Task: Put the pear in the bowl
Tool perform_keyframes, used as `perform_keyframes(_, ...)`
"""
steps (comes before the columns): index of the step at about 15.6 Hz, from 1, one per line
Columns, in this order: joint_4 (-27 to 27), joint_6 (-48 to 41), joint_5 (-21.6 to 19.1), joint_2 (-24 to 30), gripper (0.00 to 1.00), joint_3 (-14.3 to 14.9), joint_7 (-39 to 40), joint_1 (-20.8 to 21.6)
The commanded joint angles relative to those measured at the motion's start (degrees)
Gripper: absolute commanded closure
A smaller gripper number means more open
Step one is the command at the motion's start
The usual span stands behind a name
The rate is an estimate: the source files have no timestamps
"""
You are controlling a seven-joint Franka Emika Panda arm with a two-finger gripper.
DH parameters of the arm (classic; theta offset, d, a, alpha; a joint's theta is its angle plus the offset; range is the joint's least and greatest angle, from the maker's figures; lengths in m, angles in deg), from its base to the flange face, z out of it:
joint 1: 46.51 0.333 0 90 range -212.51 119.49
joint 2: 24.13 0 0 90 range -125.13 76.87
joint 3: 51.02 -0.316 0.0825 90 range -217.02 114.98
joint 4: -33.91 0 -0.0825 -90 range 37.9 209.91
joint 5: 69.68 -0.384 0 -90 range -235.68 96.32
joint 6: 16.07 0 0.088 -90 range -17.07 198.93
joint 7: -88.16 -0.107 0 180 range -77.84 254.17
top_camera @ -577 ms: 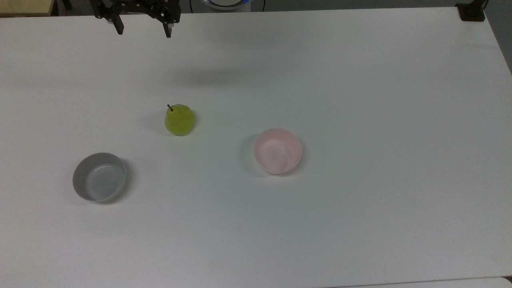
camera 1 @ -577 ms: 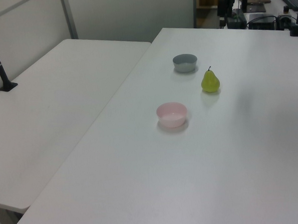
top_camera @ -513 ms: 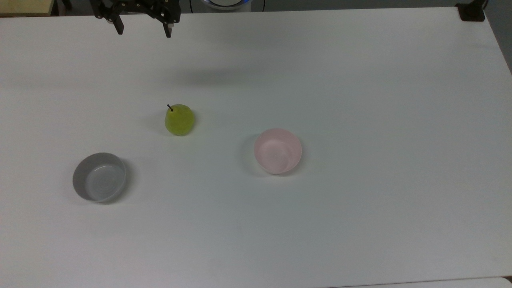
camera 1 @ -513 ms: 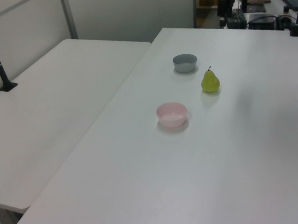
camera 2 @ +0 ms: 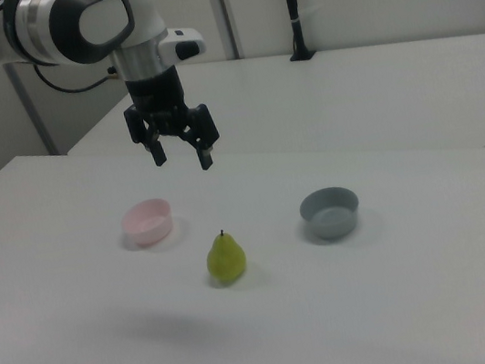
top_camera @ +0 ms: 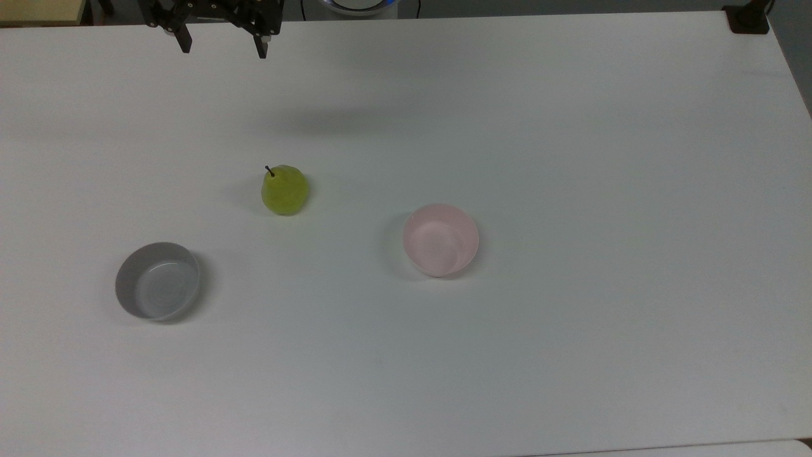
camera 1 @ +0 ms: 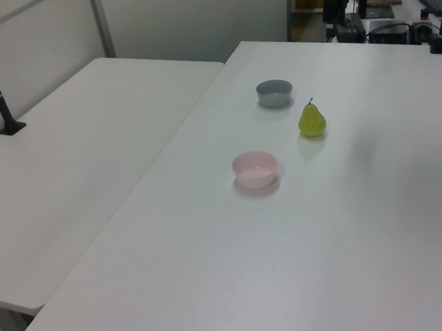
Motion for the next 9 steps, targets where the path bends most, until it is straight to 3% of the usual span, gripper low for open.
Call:
perform_keyframes(1, 0.58, 0.06, 0.05, 1.03, 0.0, 0.96, 0.04, 1.05)
perform_keyframes(6, 0.49, 0.33, 0.05, 0.24, 0.0, 0.87, 0.22, 1.05)
perform_keyframes(9, -2.32, 0.24, -0.3, -1.77, 0.0, 0.96, 0.31, 0.87)
